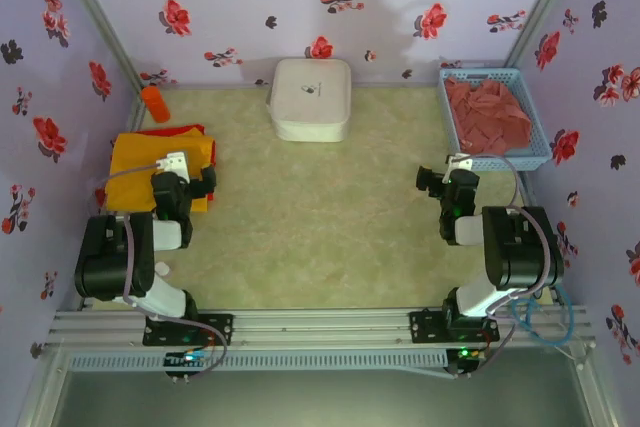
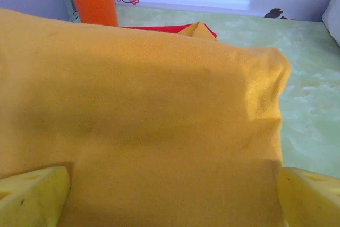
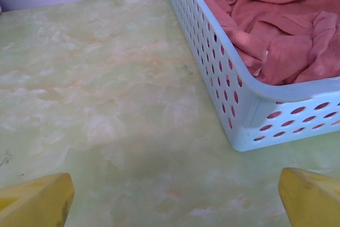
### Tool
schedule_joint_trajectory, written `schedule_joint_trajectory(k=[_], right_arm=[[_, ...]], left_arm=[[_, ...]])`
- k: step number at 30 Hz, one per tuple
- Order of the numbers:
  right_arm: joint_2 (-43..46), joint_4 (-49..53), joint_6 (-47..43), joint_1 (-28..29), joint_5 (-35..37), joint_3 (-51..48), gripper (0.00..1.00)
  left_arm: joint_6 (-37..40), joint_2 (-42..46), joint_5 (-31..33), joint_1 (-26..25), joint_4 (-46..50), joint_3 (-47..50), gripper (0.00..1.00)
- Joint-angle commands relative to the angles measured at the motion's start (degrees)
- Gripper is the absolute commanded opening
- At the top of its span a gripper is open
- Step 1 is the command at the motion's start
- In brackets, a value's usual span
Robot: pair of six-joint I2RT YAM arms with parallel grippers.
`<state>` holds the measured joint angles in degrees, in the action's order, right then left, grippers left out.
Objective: Fold and stack the t-shirts
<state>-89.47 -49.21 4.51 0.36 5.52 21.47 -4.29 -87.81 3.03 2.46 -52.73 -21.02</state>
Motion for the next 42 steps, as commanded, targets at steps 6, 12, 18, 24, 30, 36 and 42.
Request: schedule_joint_trajectory(k=[6,12,18,24,30,36,42], right_arm=[[0.0,-0.6,0.5,-0.4,0.1,1.3,0.99],[0.0,-0.5,0.6,-0.4,1.1,1.3,0.99],[0.0,-0.5,0.7,-0.4,1.0,1.3,0.99],[0.0,-0.4,0.7,-0.4,1.0,1.4,0.99],[0.0,-0.4,0.6,-0.4,1.0,1.5,0.99],[0.1,-0.5,0.7,-0.4,1.0,1.3,0.99],[0.6,0.8,1.0,-0.4,2.0,1.8,0.99]], left_arm=[[0.8,-0.4,1.3,-0.4,0.3,-0.5,1.00],[0.9,-0.4,1.4,-0.4,0.4,-0.6,1.00],[1.1,-0.5,1.5,-0.6,0.6,-0.8,1.00],[1.2,-0.4,1.5,-0.6,1.0,-0.9,1.00],[1.5,-0.5,0.2,-0.6,0.9,-0.9,1.00],[1.7,-0.5,0.4,-0.8,2.0,-1.4,1.00],[2.1,-0.7,7.4,-3.3,1.3,-1.4,1.00]])
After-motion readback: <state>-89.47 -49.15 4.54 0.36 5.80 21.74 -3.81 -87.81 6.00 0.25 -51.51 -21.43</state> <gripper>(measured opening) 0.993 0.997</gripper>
